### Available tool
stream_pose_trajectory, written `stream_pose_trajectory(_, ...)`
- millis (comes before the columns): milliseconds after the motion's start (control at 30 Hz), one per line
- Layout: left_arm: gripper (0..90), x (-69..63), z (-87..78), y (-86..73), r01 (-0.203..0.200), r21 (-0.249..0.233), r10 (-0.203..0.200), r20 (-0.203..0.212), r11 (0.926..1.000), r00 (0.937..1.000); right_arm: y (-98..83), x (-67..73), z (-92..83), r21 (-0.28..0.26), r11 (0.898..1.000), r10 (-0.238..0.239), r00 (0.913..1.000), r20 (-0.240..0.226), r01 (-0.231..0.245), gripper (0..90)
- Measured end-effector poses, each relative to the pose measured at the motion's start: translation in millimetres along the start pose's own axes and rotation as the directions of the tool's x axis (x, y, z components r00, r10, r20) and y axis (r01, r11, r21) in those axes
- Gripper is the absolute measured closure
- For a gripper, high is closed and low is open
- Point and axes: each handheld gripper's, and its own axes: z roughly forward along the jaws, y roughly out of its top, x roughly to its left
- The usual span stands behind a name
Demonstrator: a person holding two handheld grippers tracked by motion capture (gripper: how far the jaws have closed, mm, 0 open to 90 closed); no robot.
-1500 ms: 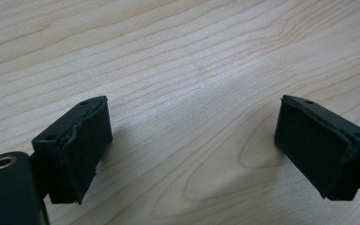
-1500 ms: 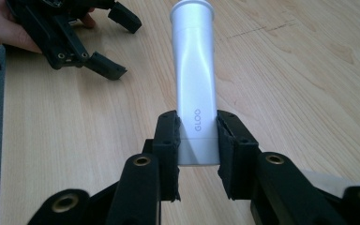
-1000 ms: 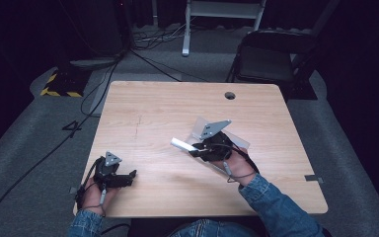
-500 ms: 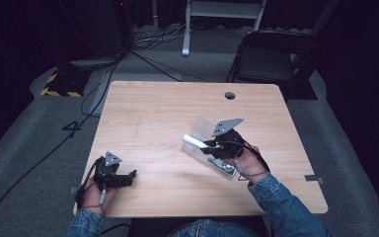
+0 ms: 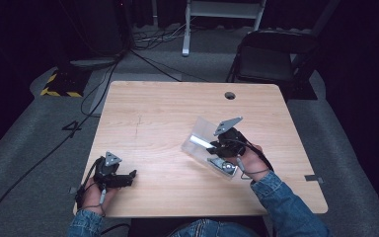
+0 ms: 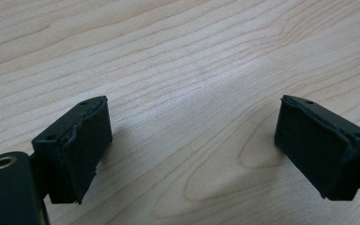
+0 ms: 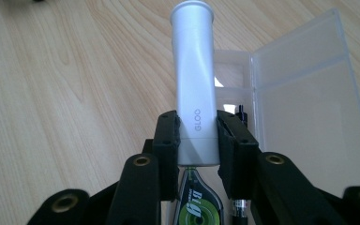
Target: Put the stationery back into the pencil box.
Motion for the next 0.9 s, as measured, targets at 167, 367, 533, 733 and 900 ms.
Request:
stream_pose_trajectory(167, 11.7, 0.1, -0.1, 0.0, -0.001, 0.001, 0.001, 0.0, 1.0, 1.0, -5.6, -4.2, 4.7, 0.03, 0.999, 0.012, 0.9999, 0.005, -0.012, 71.1)
stream_pose_trajectory(367, 11.7, 0.0, 0.0, 0.0, 0.0, 0.0, 0.0, 0.0, 1.0, 1.0, -12.8, -9.1, 10.8, 0.065, 0.997, 0.031, 0.9995, 0.008, -0.031, 71.1)
stream_pose_trajectory(533, 11.7, 0.1, -0.1, 0.0, -0.001, 0.001, 0.001, 0.0, 1.0, 1.0, -15.6, -12.2, 17.2, 0.089, 0.995, 0.041, 0.9992, 0.003, -0.041, 71.1)
stream_pose_trajectory(733, 11.7, 0.1, -0.1, 0.0, -0.001, 0.001, 0.001, 0.0, 1.0, 1.0, -19.5, -15.5, 24.7, 0.114, 0.992, 0.056, 0.9984, -0.001, -0.056, 71.1)
stream_pose_trajectory(900, 11.7, 0.1, -0.1, 0.0, -0.001, 0.001, 0.001, 0.0, 1.0, 1.0, -20.5, -16.5, 30.6, 0.129, 0.99, 0.062, 0.9981, -0.01, -0.06, 71.1)
